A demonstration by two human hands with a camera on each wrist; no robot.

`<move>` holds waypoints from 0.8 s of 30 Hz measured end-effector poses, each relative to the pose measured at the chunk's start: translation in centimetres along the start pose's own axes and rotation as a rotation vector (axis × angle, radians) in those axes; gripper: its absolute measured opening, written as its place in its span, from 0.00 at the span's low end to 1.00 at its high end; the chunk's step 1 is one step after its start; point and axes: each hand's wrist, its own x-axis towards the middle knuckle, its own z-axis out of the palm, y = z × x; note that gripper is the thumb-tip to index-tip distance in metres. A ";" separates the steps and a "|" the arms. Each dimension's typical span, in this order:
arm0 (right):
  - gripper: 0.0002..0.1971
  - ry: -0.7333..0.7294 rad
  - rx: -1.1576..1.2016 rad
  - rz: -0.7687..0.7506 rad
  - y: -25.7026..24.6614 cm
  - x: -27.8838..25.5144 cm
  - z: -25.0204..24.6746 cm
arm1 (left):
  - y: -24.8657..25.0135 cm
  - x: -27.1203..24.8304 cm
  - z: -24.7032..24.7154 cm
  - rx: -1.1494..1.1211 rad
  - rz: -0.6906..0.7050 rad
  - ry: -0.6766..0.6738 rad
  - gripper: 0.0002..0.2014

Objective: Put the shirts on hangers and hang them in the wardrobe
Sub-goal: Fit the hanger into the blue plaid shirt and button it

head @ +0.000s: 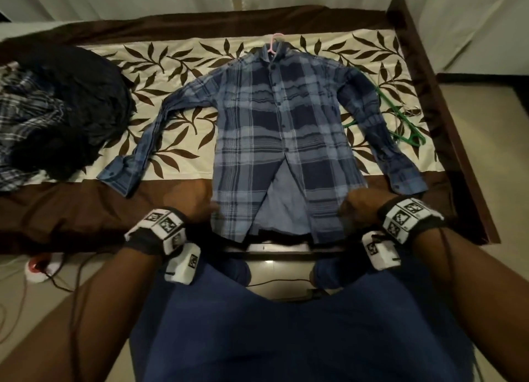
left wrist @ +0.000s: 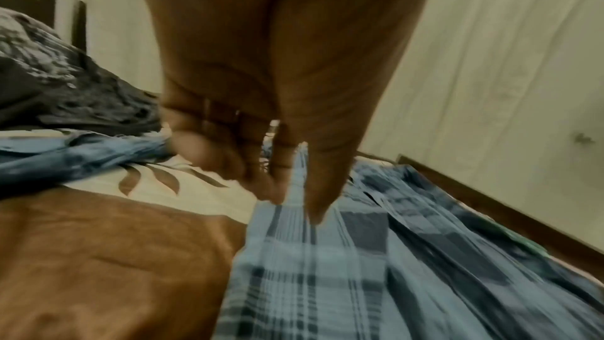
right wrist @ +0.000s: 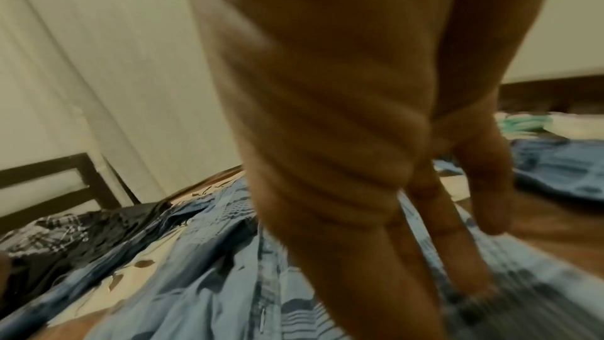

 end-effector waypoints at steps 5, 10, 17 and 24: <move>0.14 0.306 0.471 -0.164 -3.3 3.6 1.5 | 6.9 3.0 3.2 -0.261 0.250 -0.316 0.12; 0.33 0.233 0.475 -0.151 -5.8 6.8 3.3 | 10.3 6.1 6.3 -0.153 0.266 -0.370 0.17; 0.18 0.450 0.549 0.043 -6.1 8.1 3.6 | 8.8 8.0 7.6 -0.104 0.057 -0.090 0.18; 0.09 0.666 0.697 0.100 -5.6 6.8 2.5 | 8.2 7.5 6.0 -0.184 0.101 -0.002 0.13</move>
